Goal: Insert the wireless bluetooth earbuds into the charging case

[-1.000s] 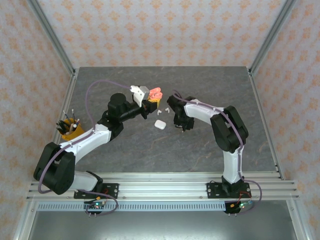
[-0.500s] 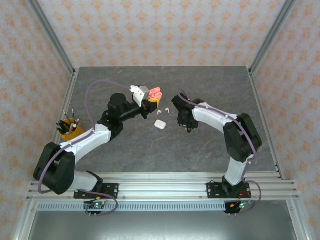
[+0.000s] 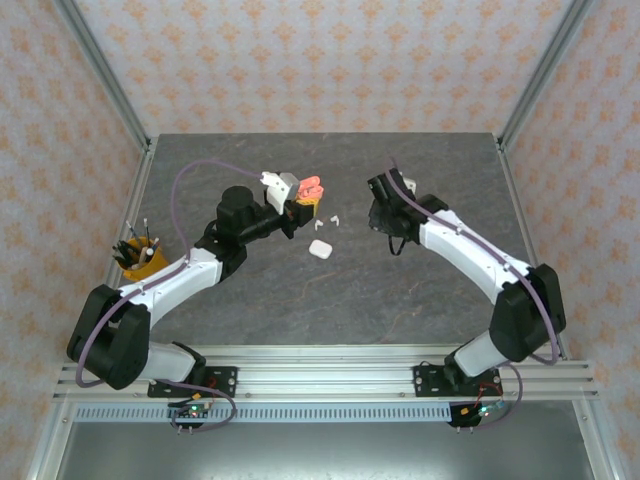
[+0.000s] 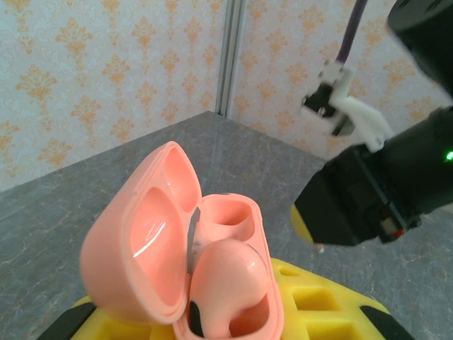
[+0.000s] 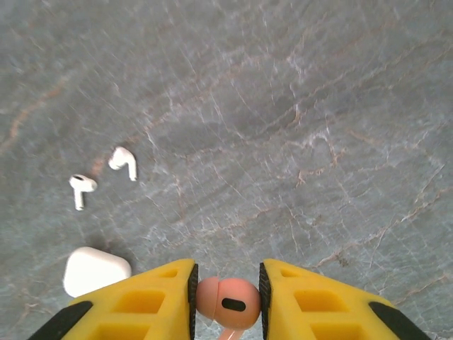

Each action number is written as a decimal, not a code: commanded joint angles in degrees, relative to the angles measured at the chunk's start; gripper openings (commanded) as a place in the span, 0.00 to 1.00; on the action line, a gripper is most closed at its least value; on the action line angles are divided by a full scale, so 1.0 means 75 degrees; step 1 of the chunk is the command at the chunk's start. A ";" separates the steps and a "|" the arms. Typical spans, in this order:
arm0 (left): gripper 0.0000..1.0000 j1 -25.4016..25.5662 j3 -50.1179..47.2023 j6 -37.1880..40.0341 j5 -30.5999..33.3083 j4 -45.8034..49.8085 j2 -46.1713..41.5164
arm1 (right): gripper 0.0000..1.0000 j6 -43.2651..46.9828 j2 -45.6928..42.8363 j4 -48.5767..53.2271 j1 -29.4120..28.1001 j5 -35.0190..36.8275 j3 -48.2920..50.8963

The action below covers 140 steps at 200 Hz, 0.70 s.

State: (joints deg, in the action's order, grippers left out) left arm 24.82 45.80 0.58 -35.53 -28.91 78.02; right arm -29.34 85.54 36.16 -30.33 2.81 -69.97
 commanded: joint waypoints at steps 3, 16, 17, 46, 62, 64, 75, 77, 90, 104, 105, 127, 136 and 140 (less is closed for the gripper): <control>0.00 0.0042 0.0247 0.0294 -0.0109 0.0020 -0.0090 | 0.29 0.0349 -0.0489 -0.0265 0.0112 0.0145 -0.0223; 0.00 0.0042 0.0268 0.0399 -0.0244 0.0055 -0.0060 | 0.29 0.0517 -0.0676 -0.0398 0.0173 0.0054 -0.0350; 0.00 0.0042 0.0274 0.0407 -0.0255 0.0050 -0.0057 | 0.29 0.0527 -0.0691 -0.0407 0.0175 0.0045 -0.0362; 0.00 0.0042 0.0338 0.0560 -0.0582 -0.0025 0.0031 | 0.29 0.1059 -0.1001 -0.0777 0.0247 -0.0090 -0.0743; 0.00 0.0042 0.0424 0.0601 -0.0759 -0.0044 0.0119 | 0.29 0.1361 -0.1087 -0.1001 0.0264 -0.0215 -0.1027; 0.00 0.0051 0.0421 0.0602 -0.0782 -0.0059 0.0135 | 0.29 0.1405 -0.1094 -0.1025 0.0269 -0.0235 -0.1055; 0.00 0.0054 0.0454 0.0603 -0.0900 -0.0138 0.0198 | 0.29 0.1616 -0.1146 -0.1197 0.0270 -0.0345 -0.1237; 0.00 0.0054 0.0455 0.0603 -0.0923 -0.0150 0.0211 | 0.29 0.1654 -0.1156 -0.1229 0.0270 -0.0361 -0.1272; 0.00 0.0098 0.0548 0.0668 -0.1063 -0.0128 0.0310 | 0.29 0.1930 -0.1201 -0.1494 0.0270 -0.0537 -0.1431; 0.00 0.0162 0.0676 0.0783 -0.1198 -0.0035 0.0435 | 0.29 0.2195 -0.1268 -0.1826 0.0270 -0.0759 -0.1506; 0.00 0.0166 0.0695 0.0793 -0.1207 -0.0030 0.0442 | 0.29 0.2216 -0.1274 -0.1853 0.0270 -0.0778 -0.1514; 0.00 0.0271 0.0944 0.0845 -0.1381 0.0004 0.0682 | 0.29 0.2600 -0.1366 -0.2363 0.0270 -0.1175 -0.1532; 0.00 0.0299 0.1045 0.0857 -0.1447 0.0037 0.0789 | 0.29 0.2749 -0.1410 -0.2566 0.0273 -0.1359 -0.1499; 0.00 0.0310 0.1098 0.0854 -0.1466 0.0045 0.0830 | 0.29 0.2809 -0.1427 -0.2656 0.0270 -0.1436 -0.1488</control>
State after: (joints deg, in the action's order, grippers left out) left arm 26.41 50.57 5.19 -43.51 -28.36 82.72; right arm -13.50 76.55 22.59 -28.64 -3.46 -79.90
